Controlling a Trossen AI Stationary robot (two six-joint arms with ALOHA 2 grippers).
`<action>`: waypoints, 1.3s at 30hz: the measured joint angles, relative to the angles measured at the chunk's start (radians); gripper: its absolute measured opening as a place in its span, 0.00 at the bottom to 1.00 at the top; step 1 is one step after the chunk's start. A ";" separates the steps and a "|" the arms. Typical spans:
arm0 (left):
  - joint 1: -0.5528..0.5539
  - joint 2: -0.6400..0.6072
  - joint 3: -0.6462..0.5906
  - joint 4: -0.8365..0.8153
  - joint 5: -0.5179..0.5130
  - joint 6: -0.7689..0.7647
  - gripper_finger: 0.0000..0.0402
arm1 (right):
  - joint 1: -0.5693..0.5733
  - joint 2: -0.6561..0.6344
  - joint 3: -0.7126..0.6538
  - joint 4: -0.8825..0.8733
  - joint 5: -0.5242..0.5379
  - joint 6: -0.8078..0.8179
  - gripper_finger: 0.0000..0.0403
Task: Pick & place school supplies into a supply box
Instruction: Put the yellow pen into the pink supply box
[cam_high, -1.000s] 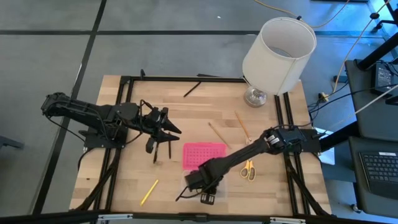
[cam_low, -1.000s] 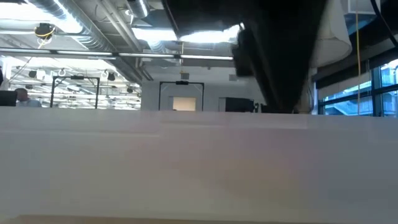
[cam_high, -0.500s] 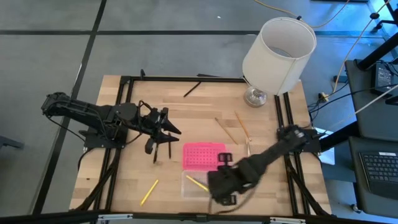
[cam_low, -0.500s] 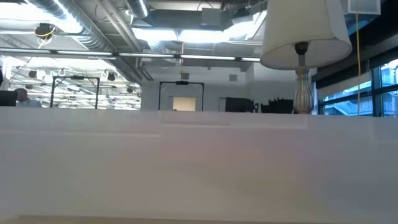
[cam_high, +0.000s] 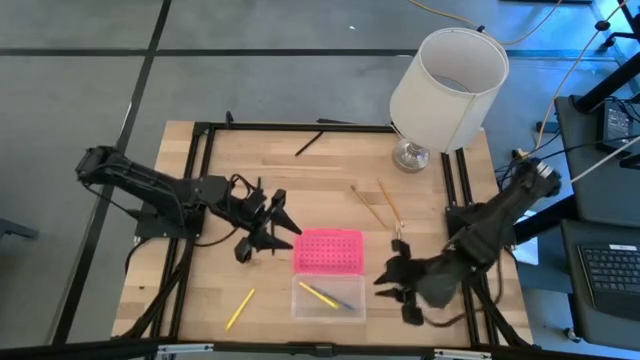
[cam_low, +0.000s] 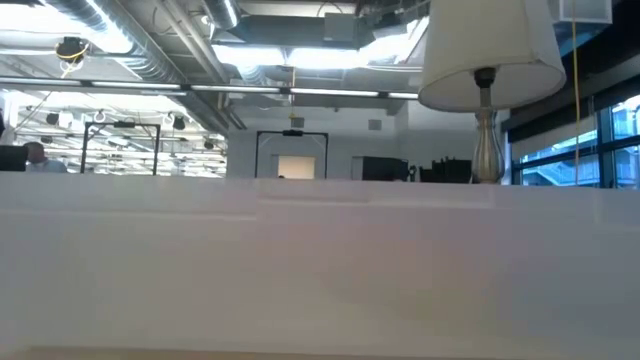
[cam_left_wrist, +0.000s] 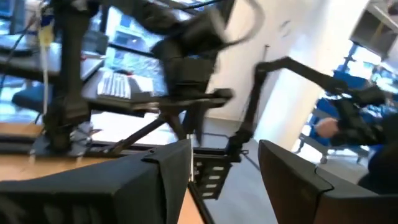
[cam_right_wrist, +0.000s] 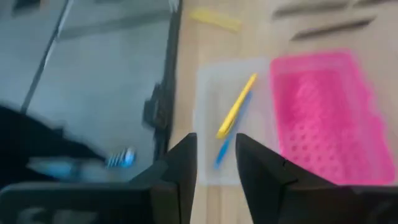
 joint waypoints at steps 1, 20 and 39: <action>-0.013 0.008 0.015 -0.003 -0.004 0.018 0.45 | 0.017 -0.035 -0.051 0.051 0.038 -0.001 0.29; -0.464 0.405 0.723 -1.289 -0.591 -0.324 0.43 | 0.099 -0.418 -0.558 0.397 0.271 0.126 0.29; -0.581 0.760 0.750 -1.678 -0.123 -1.542 0.42 | 0.010 -0.434 -0.558 0.387 0.138 0.021 0.29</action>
